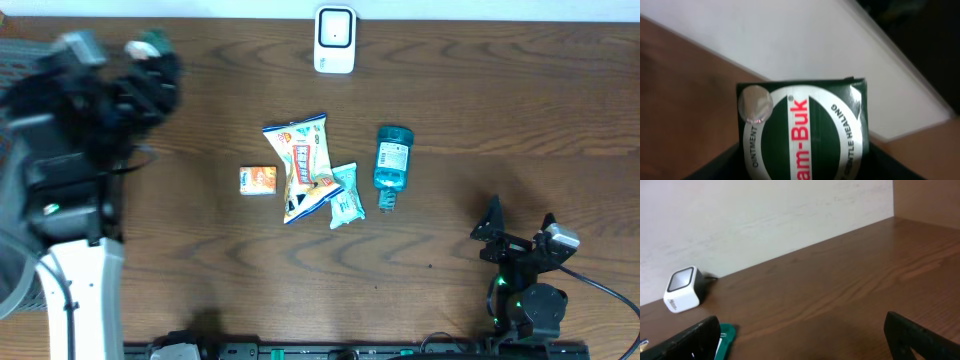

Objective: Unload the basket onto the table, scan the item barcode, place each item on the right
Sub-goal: 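Lift the Zam-Buk tin out and carry it toward the teal bottle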

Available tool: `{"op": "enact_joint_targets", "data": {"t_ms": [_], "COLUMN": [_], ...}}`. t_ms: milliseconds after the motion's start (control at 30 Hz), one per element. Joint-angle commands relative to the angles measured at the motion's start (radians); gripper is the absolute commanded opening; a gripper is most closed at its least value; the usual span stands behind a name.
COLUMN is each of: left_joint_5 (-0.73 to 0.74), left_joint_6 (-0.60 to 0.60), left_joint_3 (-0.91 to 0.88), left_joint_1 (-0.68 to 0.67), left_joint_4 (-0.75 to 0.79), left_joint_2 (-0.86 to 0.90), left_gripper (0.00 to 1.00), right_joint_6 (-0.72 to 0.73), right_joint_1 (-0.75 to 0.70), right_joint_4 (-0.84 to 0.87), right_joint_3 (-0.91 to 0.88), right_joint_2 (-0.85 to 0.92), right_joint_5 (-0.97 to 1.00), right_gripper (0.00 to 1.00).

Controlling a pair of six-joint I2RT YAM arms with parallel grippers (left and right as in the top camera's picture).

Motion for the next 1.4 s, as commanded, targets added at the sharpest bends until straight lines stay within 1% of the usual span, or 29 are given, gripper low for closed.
{"op": "enact_joint_targets", "data": {"t_ms": [0,67,167,200,333,433,567,733,900,1033,1233,1367], "left_joint_5": [-0.232,-0.306,-0.346,-0.345,-0.345,-0.345,-0.346,-0.346,-0.335,-0.33,-0.33,-0.33], "left_joint_6": [0.089,0.089,0.089,0.088,0.088,0.089,0.089,0.091,0.166,0.205,0.205,0.205], "left_joint_3": [0.01,0.01,0.01,0.01,0.01,0.01,0.01,0.01,0.01,0.01,0.0,-0.001], "left_joint_1": [-0.198,-0.296,-0.407,-0.463,-0.599,-0.736,-0.848,-0.914,-0.953,-1.003,-1.085,-1.096], "left_joint_4": [-0.097,-0.171,-0.227,-0.233,-0.233,-0.233,-0.216,-0.188,-0.207,-0.229,-0.237,-0.24], "left_joint_2": [0.058,0.101,0.167,0.209,0.306,0.403,0.502,0.603,0.668,0.681,0.686,0.69], "left_gripper": [0.64,0.64,0.64,0.64,0.64,0.64,0.64,0.64,0.64,0.64,0.64,0.64], "right_joint_6": [0.013,0.013,0.013,0.013,0.013,0.013,0.013,0.013,0.013,0.013,0.013,0.013], "right_joint_1": [0.003,0.003,0.003,0.003,0.003,0.003,0.003,0.003,0.003,0.003,0.003,0.003], "right_joint_4": [-0.002,-0.002,-0.002,-0.002,-0.002,-0.002,-0.002,-0.002,-0.002,-0.002,-0.002,-0.002], "right_joint_3": [-0.001,-0.001,-0.001,-0.001,-0.001,-0.001,-0.001,-0.001,-0.001,-0.001,-0.001,-0.001], "right_joint_2": [-0.003,-0.003,-0.003,-0.003,-0.003,-0.003,-0.003,-0.003,-0.003,-0.003,-0.003,-0.003], "right_joint_5": [0.001,0.001,0.001,0.001,0.001,0.001,0.001,0.001,0.001,0.001,0.001,0.001], "right_gripper": [0.99,0.99,0.99,0.99,0.99,0.99,0.99,0.99,0.99,0.99,0.99,0.99]}}
